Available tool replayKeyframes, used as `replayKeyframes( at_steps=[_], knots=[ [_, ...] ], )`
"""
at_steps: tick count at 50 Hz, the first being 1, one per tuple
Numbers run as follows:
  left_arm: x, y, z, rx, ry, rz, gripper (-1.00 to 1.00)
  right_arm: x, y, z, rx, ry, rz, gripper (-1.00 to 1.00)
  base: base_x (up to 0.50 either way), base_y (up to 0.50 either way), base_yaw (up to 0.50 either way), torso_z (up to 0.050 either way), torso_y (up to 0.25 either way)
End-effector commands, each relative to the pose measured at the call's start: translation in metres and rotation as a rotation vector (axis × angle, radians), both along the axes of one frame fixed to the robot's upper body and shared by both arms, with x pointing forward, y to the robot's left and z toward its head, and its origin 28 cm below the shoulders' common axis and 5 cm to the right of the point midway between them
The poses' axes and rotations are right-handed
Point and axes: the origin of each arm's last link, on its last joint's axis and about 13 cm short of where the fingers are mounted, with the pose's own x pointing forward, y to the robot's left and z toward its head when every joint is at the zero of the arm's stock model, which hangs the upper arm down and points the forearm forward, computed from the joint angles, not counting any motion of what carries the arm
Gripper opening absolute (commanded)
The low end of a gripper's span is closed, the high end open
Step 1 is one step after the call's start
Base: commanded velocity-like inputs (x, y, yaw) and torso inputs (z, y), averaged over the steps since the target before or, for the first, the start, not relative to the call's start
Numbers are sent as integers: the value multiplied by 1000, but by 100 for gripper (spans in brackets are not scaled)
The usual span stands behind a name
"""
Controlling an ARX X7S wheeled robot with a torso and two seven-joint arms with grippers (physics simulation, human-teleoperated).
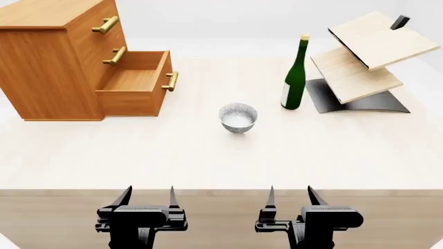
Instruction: Put the bowl on top of the cabinet.
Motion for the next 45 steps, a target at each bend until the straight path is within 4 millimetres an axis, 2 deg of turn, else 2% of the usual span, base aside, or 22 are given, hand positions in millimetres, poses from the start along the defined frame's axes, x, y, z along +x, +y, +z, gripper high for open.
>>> replayKeyframes(
  at_steps=[1, 25, 38, 45],
  knots=[
    [-2, 0, 1, 4, -6, -2, 100, -1, 0, 1, 5, -6, 5, 100, 0, 0, 0, 0, 0],
    [-7, 1, 12, 46, 15, 9, 100, -5, 1, 11, 11, -3, 14, 100, 0, 0, 0, 0, 0],
    [-18, 3, 36, 60, 2, 13, 100, -25, 4, 48, 0, -39, 33, 100, 0, 0, 0, 0, 0],
    [-24, 5, 47, 56, -9, 15, 100, -28, 5, 53, -4, -43, 44, 100, 0, 0, 0, 0, 0]
  ],
)
